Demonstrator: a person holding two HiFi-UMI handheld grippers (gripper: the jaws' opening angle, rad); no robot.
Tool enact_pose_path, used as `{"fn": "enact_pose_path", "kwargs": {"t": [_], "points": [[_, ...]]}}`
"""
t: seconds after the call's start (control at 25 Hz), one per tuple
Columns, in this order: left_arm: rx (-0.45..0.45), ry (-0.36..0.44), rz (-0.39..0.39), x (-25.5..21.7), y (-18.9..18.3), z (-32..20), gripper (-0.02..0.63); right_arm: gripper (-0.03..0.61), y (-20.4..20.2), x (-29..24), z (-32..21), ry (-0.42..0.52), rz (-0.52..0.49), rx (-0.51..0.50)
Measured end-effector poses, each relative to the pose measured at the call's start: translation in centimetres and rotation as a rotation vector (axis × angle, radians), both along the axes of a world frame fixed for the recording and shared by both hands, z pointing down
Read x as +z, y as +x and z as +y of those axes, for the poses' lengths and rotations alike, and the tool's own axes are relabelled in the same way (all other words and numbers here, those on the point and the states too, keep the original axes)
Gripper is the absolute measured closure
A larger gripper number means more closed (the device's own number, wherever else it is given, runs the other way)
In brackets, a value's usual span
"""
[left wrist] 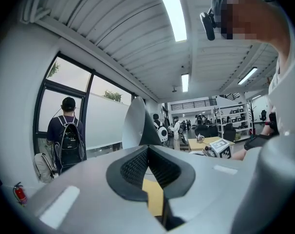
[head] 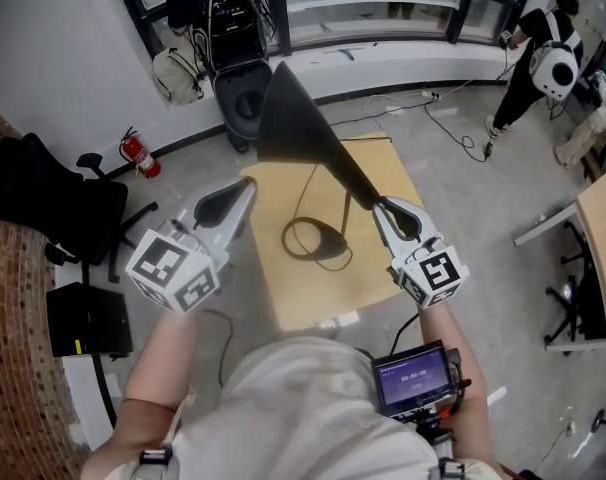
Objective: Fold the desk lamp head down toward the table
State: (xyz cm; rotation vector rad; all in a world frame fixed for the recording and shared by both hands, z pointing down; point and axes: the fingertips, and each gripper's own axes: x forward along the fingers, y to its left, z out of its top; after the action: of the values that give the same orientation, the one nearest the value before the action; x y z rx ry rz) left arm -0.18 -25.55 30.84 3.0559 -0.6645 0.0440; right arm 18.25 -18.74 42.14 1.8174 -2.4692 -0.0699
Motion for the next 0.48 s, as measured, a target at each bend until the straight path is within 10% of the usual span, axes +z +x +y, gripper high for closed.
{"fn": "enact_pose_path", "kwargs": {"t": [0.48], "points": [[0.021, 0.079, -0.023, -5.4, 1.4, -0.2, 0.541, 0.398, 0.3, 1.6, -0.5, -0.050, 0.036, 0.002]]}}
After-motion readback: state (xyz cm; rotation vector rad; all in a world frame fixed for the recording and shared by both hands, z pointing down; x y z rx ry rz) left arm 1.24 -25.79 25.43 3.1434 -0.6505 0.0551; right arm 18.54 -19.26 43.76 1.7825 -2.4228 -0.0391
